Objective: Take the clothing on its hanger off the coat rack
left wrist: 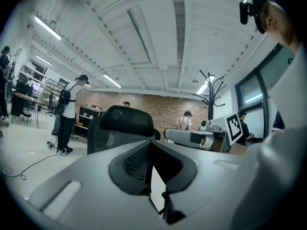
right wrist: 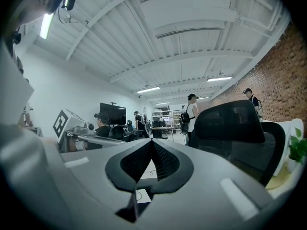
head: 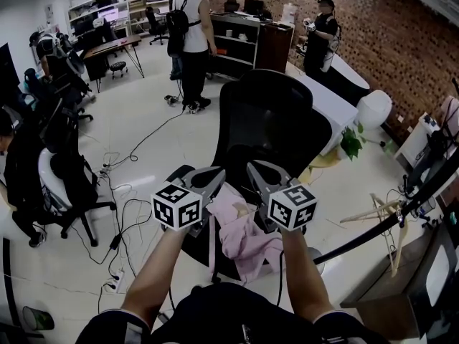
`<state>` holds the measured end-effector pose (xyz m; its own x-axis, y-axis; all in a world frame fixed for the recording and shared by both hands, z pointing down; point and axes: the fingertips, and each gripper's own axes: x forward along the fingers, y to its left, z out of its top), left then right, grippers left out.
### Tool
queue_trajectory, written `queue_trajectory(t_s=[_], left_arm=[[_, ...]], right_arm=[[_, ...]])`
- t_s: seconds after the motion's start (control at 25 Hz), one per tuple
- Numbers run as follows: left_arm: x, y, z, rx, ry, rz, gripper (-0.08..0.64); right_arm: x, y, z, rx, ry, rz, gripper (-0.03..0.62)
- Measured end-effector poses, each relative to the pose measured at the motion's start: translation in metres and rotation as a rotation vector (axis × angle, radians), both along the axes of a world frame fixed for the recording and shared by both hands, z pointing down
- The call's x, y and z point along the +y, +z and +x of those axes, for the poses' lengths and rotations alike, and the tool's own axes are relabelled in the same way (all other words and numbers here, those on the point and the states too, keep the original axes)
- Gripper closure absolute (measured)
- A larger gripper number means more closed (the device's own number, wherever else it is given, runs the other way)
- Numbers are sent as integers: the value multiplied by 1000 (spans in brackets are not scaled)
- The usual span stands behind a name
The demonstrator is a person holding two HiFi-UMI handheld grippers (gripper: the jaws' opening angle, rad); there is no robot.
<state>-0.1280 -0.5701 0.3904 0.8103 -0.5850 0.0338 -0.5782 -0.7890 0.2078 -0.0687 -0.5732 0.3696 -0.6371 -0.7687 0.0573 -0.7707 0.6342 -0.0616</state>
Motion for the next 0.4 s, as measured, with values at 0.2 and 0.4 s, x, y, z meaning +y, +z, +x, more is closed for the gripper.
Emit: queue_trajectory(t_s=[0.2,0.4], left_arm=[[3,-1,0,0,3,3,548],[7,1,-6,1,6,3,548]], right_arm=[[3,0,0,-6,4,-1,591],[7,3,-6,-11,5,-3,592]])
